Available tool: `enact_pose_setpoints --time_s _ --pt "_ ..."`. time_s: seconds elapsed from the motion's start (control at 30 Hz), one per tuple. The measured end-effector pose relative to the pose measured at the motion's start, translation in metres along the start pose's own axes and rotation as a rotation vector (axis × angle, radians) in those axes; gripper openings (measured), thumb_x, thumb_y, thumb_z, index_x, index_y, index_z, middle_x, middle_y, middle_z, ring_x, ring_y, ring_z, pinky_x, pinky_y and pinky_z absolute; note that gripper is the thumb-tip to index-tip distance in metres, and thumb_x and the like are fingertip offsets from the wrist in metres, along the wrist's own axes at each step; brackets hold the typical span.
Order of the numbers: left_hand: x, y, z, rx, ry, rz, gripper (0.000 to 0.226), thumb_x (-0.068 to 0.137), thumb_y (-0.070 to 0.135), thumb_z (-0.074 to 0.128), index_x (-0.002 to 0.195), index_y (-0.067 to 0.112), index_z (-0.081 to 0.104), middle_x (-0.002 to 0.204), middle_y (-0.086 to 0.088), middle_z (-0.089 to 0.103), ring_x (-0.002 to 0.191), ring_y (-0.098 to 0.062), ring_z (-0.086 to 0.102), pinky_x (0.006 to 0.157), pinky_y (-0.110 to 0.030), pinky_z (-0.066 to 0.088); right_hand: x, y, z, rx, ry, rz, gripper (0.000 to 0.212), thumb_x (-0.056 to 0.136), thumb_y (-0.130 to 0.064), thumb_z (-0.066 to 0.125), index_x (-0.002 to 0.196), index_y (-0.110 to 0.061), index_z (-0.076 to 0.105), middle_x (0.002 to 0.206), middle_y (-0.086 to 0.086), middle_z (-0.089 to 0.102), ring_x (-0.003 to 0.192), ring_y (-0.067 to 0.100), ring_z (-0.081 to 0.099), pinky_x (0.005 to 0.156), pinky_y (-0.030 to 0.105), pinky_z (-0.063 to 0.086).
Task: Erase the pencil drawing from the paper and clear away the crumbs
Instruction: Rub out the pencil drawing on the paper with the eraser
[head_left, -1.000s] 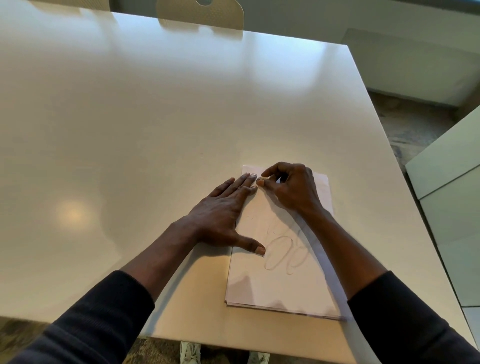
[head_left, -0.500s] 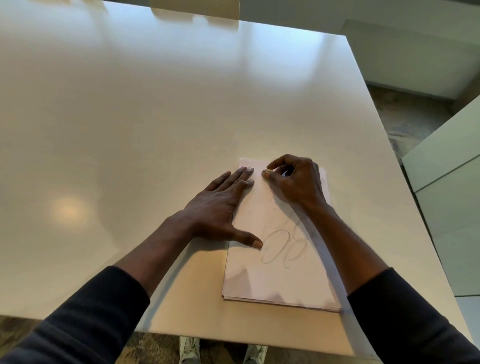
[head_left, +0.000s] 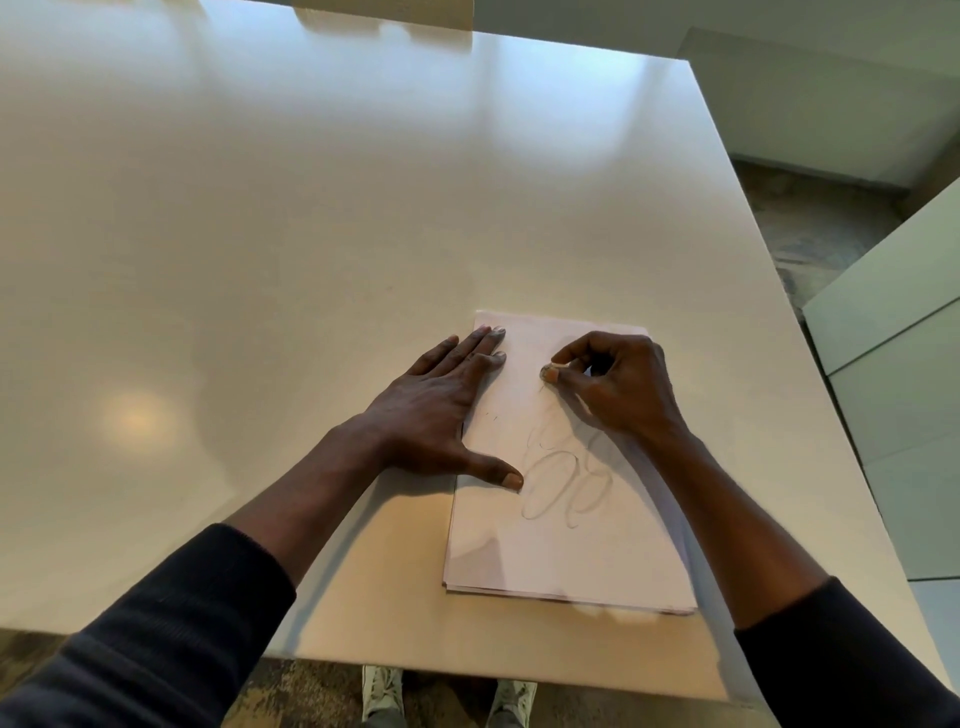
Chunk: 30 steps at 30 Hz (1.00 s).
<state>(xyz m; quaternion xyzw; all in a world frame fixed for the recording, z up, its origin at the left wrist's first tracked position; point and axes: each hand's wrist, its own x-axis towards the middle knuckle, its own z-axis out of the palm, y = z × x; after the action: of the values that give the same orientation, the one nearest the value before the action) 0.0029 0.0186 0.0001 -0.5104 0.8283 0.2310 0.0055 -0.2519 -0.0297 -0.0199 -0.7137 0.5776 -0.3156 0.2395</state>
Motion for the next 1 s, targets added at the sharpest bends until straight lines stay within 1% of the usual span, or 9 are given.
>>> enact_pose_setpoints --time_s 0.1,0.2,0.27,0.33,0.43,0.57,0.77,0.93,1.0 --pt "0.000 0.000 0.001 0.006 0.005 0.003 0.145 0.067 0.094 0.066 0.170 0.025 -0.008 0.169 0.019 -0.035 0.131 0.019 -0.052 0.111 -0.010 -0.031 0.001 0.000 0.000 0.023 0.051 0.037 0.018 0.078 -0.040 0.092 0.089 -0.030 0.082 0.077 -0.013 0.076 0.070 0.011 0.071 0.070 0.044 0.063" --pt "0.001 0.000 0.001 0.006 0.001 0.001 0.146 0.066 0.095 0.064 0.170 0.024 -0.008 0.168 0.019 -0.036 0.133 0.017 -0.051 0.113 -0.011 -0.030 -0.007 -0.003 0.000 0.052 -0.056 -0.044 0.016 0.079 -0.033 0.094 0.088 -0.026 0.083 0.076 -0.010 0.076 0.066 0.016 0.068 0.066 0.046 0.061" --pt "0.001 -0.001 0.001 0.011 0.007 0.003 0.146 0.067 0.096 0.064 0.170 0.023 -0.008 0.169 0.018 -0.035 0.137 0.015 -0.049 0.117 -0.015 -0.027 -0.008 -0.001 -0.002 0.059 -0.103 -0.062 0.017 0.078 -0.035 0.094 0.088 -0.027 0.083 0.079 -0.010 0.078 0.069 0.019 0.070 0.067 0.049 0.061" --pt "0.001 0.000 0.001 0.006 0.001 -0.001 0.145 0.067 0.095 0.065 0.170 0.024 -0.009 0.170 0.018 -0.035 0.136 0.016 -0.049 0.117 -0.015 -0.027 -0.005 0.001 -0.001 0.045 -0.049 -0.032 0.019 0.078 -0.039 0.094 0.089 -0.027 0.084 0.079 -0.011 0.078 0.070 0.016 0.071 0.068 0.048 0.062" --pt "0.001 -0.001 0.002 0.018 0.021 -0.004 0.145 0.067 0.097 0.064 0.170 0.024 -0.008 0.171 0.019 -0.034 0.144 0.011 -0.044 0.124 -0.021 -0.023 -0.006 -0.001 0.001 0.047 0.013 -0.030 0.019 0.080 -0.036 0.094 0.091 -0.026 0.083 0.077 -0.011 0.077 0.066 0.014 0.069 0.067 0.045 0.062" --pt "0.002 -0.003 0.004 0.021 0.022 0.000 0.146 0.067 0.098 0.062 0.171 0.023 -0.007 0.169 0.019 -0.036 0.144 0.011 -0.044 0.126 -0.023 -0.020 -0.019 -0.007 0.001 0.092 -0.141 -0.139 0.016 0.081 -0.029 0.094 0.090 -0.023 0.083 0.081 -0.009 0.078 0.068 0.020 0.069 0.065 0.049 0.060" --pt "0.001 -0.001 0.002 0.003 0.008 0.005 0.145 0.067 0.095 0.064 0.170 0.024 -0.010 0.166 0.020 -0.038 0.133 0.017 -0.051 0.116 -0.014 -0.027 -0.007 -0.004 0.006 0.036 0.023 -0.028 0.019 0.081 -0.037 0.093 0.093 -0.026 0.082 0.080 -0.014 0.076 0.071 0.012 0.071 0.071 0.046 0.063" --pt "0.000 0.000 0.001 -0.006 0.004 0.010 0.145 0.067 0.094 0.063 0.170 0.023 -0.010 0.166 0.020 -0.038 0.131 0.018 -0.052 0.114 -0.012 -0.028 -0.019 -0.010 0.008 0.048 -0.062 -0.075 0.018 0.080 -0.034 0.093 0.091 -0.026 0.081 0.079 -0.011 0.076 0.069 0.015 0.069 0.067 0.045 0.061" --pt "0.000 -0.001 0.001 -0.004 0.007 0.008 0.145 0.068 0.094 0.064 0.170 0.023 -0.010 0.169 0.018 -0.036 0.134 0.016 -0.050 0.116 -0.014 -0.027 -0.012 -0.006 0.006 0.027 0.000 -0.016 0.019 0.079 -0.038 0.093 0.090 -0.027 0.082 0.080 -0.014 0.076 0.071 0.012 0.070 0.070 0.046 0.063"
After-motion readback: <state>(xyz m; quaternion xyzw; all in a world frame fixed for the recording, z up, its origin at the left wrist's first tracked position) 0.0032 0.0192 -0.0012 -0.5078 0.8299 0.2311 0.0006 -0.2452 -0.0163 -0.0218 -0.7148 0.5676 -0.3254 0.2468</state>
